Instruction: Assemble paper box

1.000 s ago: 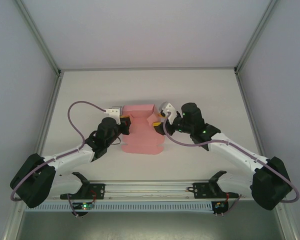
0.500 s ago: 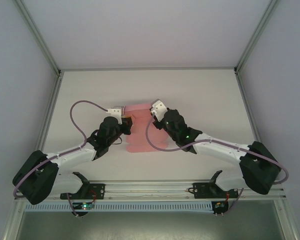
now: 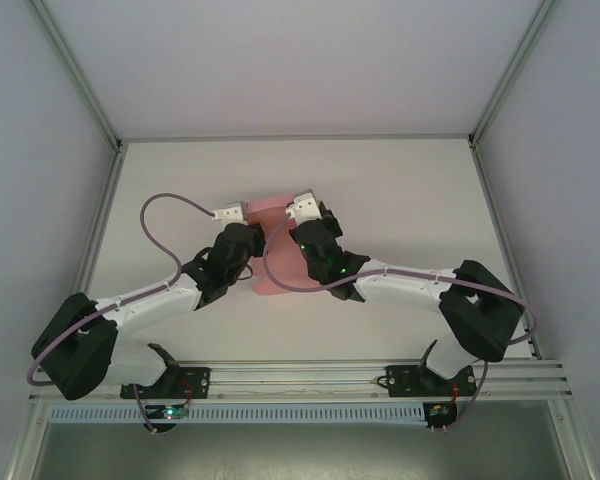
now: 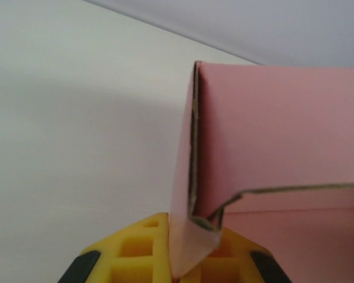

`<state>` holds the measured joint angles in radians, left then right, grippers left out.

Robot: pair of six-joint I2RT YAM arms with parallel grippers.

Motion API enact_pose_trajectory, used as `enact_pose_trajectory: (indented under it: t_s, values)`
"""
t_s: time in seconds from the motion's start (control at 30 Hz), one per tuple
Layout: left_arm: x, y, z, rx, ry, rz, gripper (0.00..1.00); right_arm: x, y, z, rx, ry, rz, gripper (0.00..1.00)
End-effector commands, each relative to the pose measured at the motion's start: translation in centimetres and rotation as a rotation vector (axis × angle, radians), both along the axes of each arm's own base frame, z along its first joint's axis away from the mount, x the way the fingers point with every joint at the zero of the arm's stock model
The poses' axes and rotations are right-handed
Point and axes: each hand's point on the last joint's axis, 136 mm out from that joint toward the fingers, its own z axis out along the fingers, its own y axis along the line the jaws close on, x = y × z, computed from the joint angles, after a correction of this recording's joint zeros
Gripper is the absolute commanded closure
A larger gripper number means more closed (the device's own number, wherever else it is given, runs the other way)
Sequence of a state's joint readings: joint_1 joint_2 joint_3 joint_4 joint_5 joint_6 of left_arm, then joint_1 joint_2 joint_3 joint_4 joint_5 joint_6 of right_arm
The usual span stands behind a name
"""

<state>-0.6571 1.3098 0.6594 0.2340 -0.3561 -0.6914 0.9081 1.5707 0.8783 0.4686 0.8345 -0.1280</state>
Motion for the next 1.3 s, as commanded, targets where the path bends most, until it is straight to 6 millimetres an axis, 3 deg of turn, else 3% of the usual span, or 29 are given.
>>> enact_pose_trajectory:
  t_s: [0.0,0.13,0.33,0.57,0.67,0.77,0.8,0.83,0.9,1.1,1.27]
  values:
    - [-1.7,9.7,-3.7,0.263,0.116,0.436,1.00,0.6,-10.9,1.8,-0.102,-0.079,-0.522,1.00]
    - [-3.0,12.8,-4.4,0.367,0.156,0.593,1.00,0.4,-11.4,2.4,-0.089,-0.095,-0.554,1.00]
    - [-3.6,14.4,-3.8,0.476,0.189,0.692,1.00,0.1,-12.2,2.6,-0.131,-0.113,-0.634,1.00]
    - [-5.0,16.2,-2.8,0.520,0.176,0.743,1.00,0.1,-14.6,3.4,-0.106,-0.135,-0.712,1.00]
    - [-4.3,14.3,-3.4,0.476,0.189,0.628,1.00,0.7,-14.2,3.1,-0.096,-0.124,-0.683,0.98]
    - [-2.5,10.1,-3.6,0.300,0.136,0.406,1.00,1.5,-11.4,2.0,0.021,-0.090,-0.501,0.86]
    - [-2.2,8.7,-3.4,0.243,0.114,0.337,1.00,1.9,-10.2,1.8,0.060,-0.078,-0.419,0.76]
    - [-2.0,7.6,-3.0,0.195,0.095,0.281,1.00,2.0,-9.1,1.8,0.091,-0.077,-0.349,0.72]
    - [-2.0,6.3,-2.2,0.139,0.086,0.221,1.00,2.1,-7.4,2.2,0.133,-0.094,-0.260,0.73]
    - [-2.2,6.0,-1.6,0.112,0.080,0.202,1.00,1.7,-3.8,1.9,0.079,-0.052,-0.043,0.70]
    - [-2.1,6.1,-1.9,0.127,0.101,0.211,1.00,0.4,-2.5,1.8,0.094,-0.030,0.092,0.65]
